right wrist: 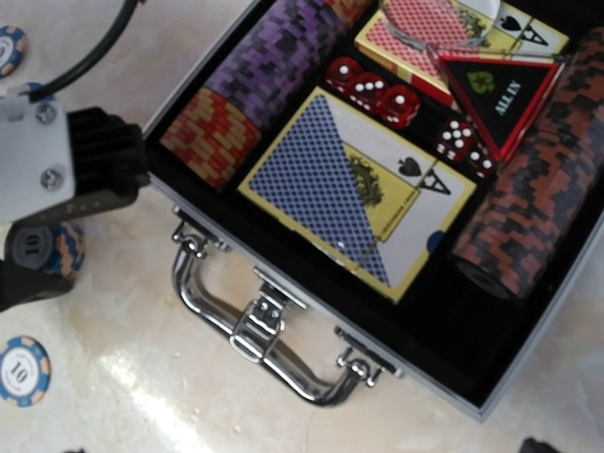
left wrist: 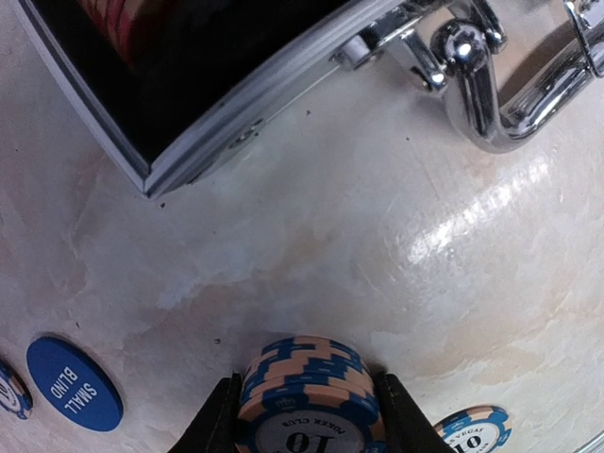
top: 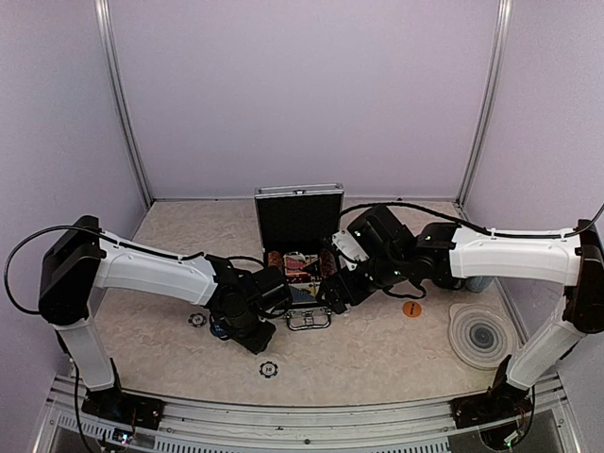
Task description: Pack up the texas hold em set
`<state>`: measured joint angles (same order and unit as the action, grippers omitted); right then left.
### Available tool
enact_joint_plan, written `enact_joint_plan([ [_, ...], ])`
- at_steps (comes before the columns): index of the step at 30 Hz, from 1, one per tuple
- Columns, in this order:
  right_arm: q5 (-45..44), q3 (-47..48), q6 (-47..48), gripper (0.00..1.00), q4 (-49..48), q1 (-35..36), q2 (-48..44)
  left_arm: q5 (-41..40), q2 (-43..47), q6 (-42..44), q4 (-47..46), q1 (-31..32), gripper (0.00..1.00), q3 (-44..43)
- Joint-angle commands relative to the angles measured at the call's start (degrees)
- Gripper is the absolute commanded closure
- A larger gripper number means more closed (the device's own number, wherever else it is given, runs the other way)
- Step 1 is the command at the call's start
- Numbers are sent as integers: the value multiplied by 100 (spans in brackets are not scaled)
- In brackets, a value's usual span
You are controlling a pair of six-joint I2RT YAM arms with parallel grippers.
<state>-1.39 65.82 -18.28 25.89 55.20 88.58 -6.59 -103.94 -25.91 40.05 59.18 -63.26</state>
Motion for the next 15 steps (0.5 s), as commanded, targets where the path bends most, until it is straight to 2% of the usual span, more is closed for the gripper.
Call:
enact_joint_plan([
  [1, -98, 147, 71, 1, 30, -43, -156, 130, -87, -8, 4, -30, 97, 131],
  [2, -94, 151, 71, 1, 31, -44, -156, 108, -71, -10, 12, -39, 100, 112],
  [10, 122, 65, -77, 1, -97, -94, -50, -201, 176, 53, 23, -26, 100, -132],
  [15, 744, -171, -398, 1, -463, -244, 76, -400, 377, 142, 13, 5, 100, -270],
])
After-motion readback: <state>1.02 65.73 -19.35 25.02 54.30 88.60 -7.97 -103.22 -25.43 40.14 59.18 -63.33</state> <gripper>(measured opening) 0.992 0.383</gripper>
